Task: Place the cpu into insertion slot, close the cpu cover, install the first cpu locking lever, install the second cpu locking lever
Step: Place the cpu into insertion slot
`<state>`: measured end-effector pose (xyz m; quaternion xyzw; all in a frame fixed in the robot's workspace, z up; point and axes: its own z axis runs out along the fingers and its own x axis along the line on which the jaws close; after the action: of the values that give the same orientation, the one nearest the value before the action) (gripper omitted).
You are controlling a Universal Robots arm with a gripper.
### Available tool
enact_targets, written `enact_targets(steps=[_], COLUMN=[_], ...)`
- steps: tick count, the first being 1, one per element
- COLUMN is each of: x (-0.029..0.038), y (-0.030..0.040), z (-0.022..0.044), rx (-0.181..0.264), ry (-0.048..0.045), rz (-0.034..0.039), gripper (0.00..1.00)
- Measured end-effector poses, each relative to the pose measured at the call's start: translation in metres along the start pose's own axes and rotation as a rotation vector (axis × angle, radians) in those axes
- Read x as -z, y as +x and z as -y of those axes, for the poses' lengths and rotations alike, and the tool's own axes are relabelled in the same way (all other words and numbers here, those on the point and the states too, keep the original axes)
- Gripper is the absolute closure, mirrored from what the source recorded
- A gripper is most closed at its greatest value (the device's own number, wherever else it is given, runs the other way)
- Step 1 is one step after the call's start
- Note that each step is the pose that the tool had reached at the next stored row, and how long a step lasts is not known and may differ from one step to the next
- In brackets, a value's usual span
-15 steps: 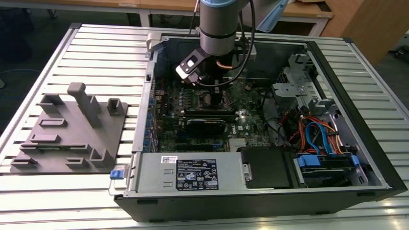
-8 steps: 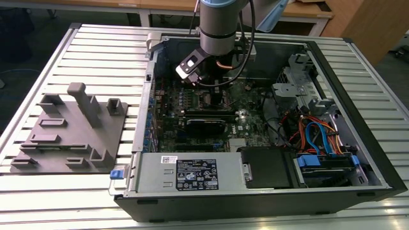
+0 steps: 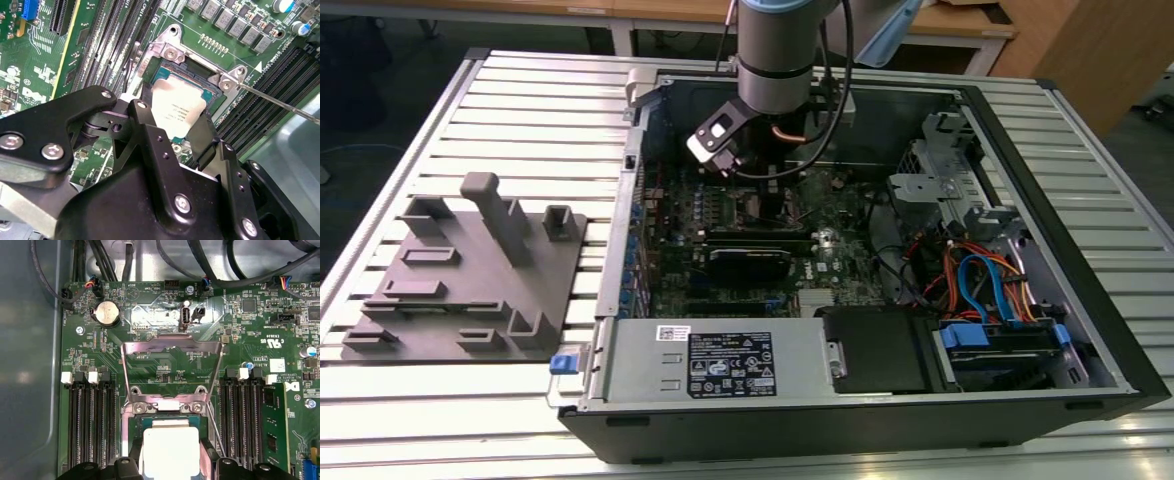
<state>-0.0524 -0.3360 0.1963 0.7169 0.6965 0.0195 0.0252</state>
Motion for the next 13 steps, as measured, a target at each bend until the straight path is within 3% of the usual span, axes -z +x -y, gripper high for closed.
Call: enact_targets(steps=[4, 11, 13], x=[-0.0001, 0.0004, 0.0003], y=[-0.0001, 0.0000, 0.0001], z=[0.0000, -0.0042, -0.0054], rx=[0.000, 0.000, 0.000], ry=[0.0022, 0.0327, 0.0348], rz=[0.0001, 0.0006, 0.0008], gripper=[0.47, 0.47, 0.47])
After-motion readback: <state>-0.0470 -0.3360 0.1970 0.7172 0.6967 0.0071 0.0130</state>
